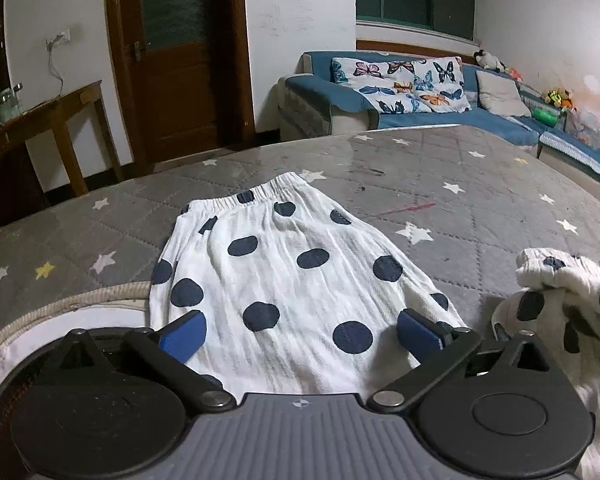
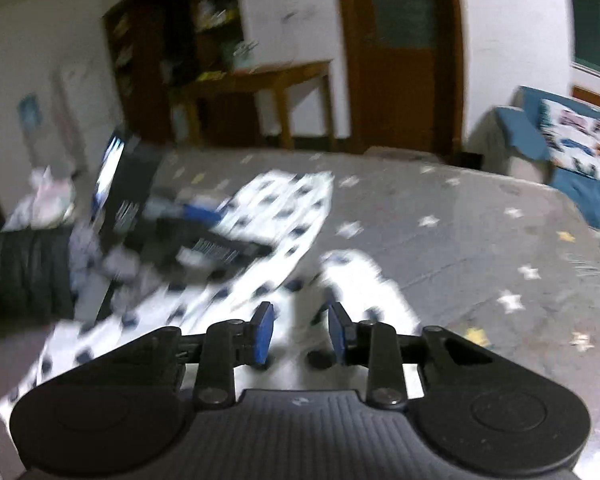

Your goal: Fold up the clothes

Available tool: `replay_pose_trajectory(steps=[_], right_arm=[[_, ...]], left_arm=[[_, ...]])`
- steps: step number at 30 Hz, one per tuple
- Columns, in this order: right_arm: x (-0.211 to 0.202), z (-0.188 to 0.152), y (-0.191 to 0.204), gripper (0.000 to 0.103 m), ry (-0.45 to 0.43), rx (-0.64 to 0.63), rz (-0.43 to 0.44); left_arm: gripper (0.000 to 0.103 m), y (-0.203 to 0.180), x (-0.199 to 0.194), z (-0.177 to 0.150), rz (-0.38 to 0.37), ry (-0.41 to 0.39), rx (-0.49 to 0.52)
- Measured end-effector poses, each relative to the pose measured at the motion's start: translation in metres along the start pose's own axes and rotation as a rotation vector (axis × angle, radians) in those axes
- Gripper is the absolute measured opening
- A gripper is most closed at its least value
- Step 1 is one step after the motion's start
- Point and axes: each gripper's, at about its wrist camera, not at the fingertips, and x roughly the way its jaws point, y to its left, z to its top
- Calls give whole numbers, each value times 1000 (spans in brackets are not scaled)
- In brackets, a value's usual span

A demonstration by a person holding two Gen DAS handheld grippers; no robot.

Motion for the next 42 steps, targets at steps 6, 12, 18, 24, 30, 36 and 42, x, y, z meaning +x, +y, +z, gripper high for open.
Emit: replay_pose_trajectory(steps=[6,12,18,24,30,36,42], right_arm=[[27,0,-47,37,74,146,-133],[45,-13,-57,22,130,226,-62],[37,0,-45,8,91,107,-132],[45,35,-59,9,29,-53,-395],[50,42,-82,17,22,-11,-531],[63,18,-71,29,83,124,-312],[97,15,-84,36,125,151,-299]], left_arm=[[103,-2,-4,-2,4,-9,-5],[103,3,-2,-2,-17,-3,-33],[103,3,-3,-3,-16,-5,-33],[103,4,-3,-2,-17,-5,-34],[103,4,-3,-2,-17,-4,-34],[103,3,-4,0,-16,0,-24],[103,1,-9,22,-12,-34,59]])
